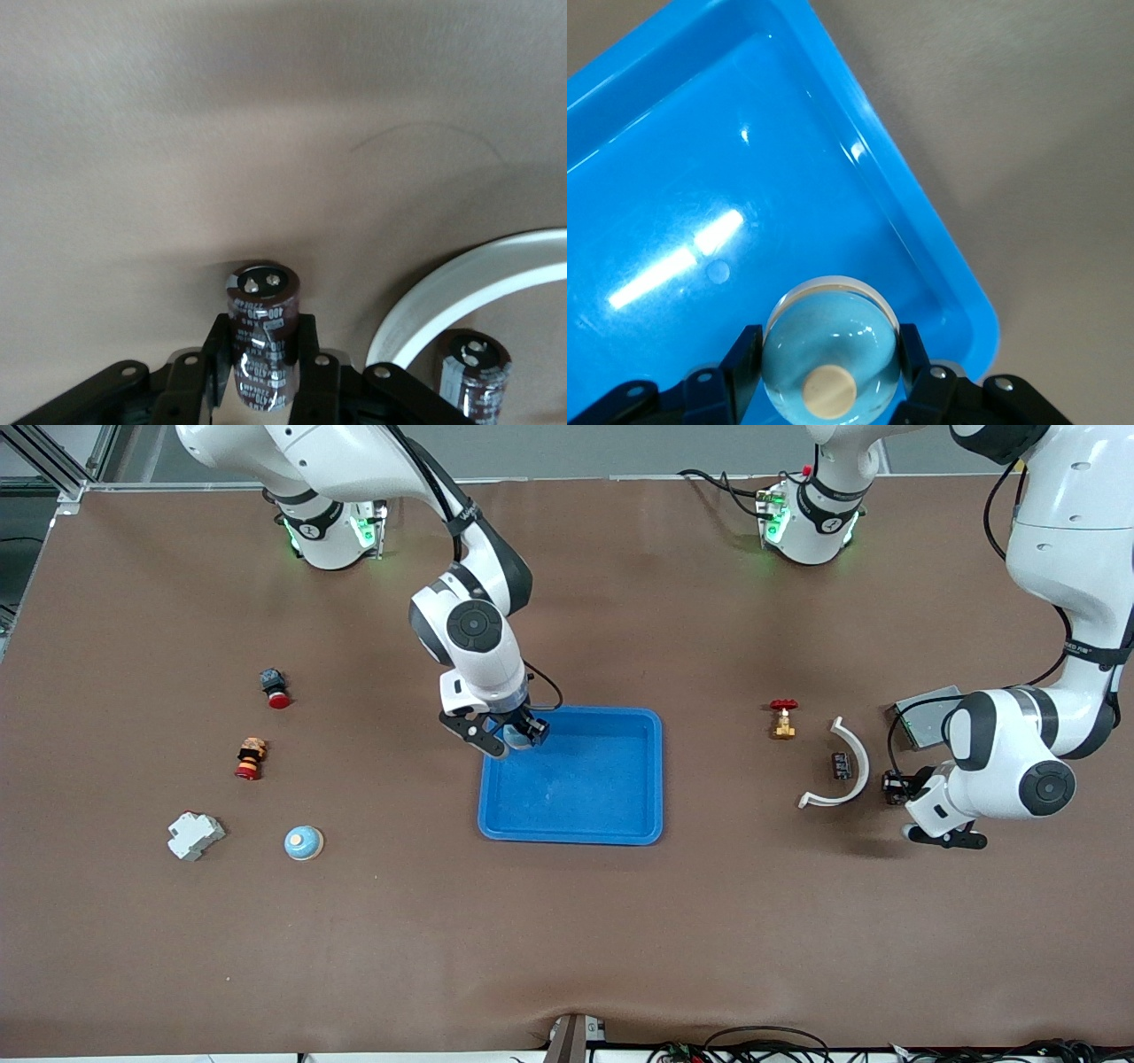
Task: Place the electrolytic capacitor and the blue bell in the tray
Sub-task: 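Carry the blue bell with the right gripper over the blue tray, then lower the bell into the tray while the left gripper carries the capacitor over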
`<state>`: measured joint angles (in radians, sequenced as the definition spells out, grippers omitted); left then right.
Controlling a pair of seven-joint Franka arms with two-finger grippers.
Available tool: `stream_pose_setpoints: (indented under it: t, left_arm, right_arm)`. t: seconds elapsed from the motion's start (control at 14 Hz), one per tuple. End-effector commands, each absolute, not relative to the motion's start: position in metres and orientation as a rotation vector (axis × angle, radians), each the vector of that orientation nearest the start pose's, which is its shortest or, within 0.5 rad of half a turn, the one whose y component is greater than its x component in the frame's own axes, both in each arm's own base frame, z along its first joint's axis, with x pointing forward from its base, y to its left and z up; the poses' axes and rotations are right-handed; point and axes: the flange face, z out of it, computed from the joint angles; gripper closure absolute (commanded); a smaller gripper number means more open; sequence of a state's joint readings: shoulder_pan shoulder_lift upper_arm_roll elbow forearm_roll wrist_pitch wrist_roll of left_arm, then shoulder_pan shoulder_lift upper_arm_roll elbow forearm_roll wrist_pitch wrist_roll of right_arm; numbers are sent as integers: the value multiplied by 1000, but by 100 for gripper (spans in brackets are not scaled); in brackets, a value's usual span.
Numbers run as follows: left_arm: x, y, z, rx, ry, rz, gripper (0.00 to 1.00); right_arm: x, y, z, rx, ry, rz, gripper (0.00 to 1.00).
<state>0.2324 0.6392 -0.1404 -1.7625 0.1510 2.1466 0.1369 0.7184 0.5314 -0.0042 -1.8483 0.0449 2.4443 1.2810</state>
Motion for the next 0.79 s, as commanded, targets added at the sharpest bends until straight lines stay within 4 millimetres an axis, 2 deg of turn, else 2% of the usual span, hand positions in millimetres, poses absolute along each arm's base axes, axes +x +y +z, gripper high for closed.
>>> stream_pose_setpoints:
  t: [0.0, 0.29, 0.5, 0.64, 0.71]
  left_arm:
    - [645, 69, 216, -3096, 205, 335, 100]
    - [669, 56, 269, -3094, 130, 384, 100]
    - [685, 8, 305, -3080, -53, 320, 100]
    - [692, -35, 328, -3076, -266, 251, 100]
    - [694, -51, 333, -3080, -398, 237, 100]
  right_arm:
    - [497, 433, 226, -2925, 930, -42, 100]
    - [498, 433, 210, -2927, 933, -44, 100]
    - [499, 434, 209, -2926, 934, -47, 100]
    - [501, 442, 208, -2916, 948, -52, 100]
    - [502, 444, 206, -2914, 959, -55, 100]
